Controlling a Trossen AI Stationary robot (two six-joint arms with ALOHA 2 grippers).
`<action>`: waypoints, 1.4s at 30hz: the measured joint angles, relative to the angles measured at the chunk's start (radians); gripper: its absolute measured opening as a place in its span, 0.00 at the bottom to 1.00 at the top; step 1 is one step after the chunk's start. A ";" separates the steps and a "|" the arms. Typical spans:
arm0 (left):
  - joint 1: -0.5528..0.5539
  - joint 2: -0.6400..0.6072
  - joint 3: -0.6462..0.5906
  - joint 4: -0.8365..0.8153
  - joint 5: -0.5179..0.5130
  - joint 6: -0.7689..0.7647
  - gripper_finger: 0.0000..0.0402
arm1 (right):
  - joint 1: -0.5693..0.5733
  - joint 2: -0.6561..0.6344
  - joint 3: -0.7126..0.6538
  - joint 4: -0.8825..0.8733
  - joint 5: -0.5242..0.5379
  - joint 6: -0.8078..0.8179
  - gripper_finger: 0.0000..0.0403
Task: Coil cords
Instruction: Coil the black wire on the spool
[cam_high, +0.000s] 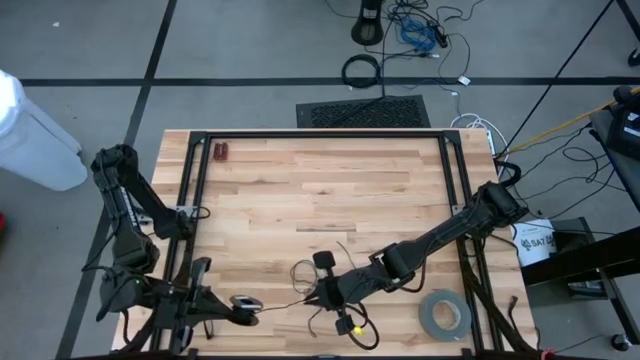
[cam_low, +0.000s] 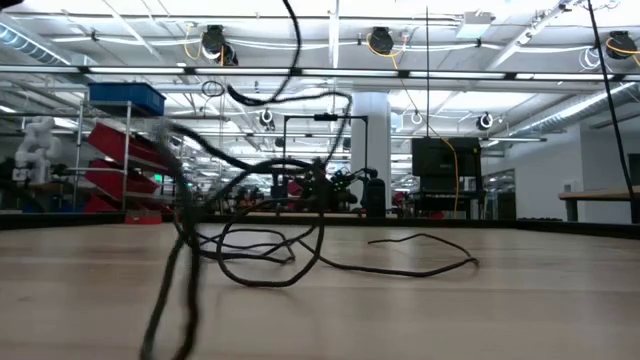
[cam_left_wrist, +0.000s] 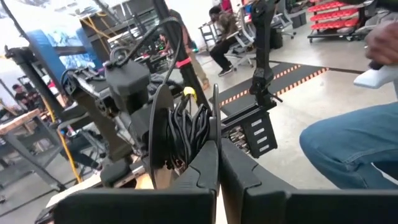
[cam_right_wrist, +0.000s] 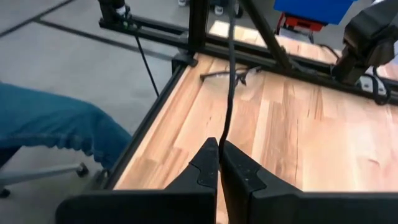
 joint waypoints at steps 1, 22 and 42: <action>-0.001 0.000 0.000 0.006 0.003 0.005 0.01 | 0.000 0.000 0.000 -0.014 0.000 0.000 0.00; -0.055 0.000 0.000 0.004 -0.087 0.061 0.01 | 0.078 -0.104 0.001 -0.228 0.030 0.079 0.00; -0.060 0.001 0.001 -0.028 -0.039 0.082 0.01 | 0.149 -0.161 0.001 -0.275 0.091 0.066 0.00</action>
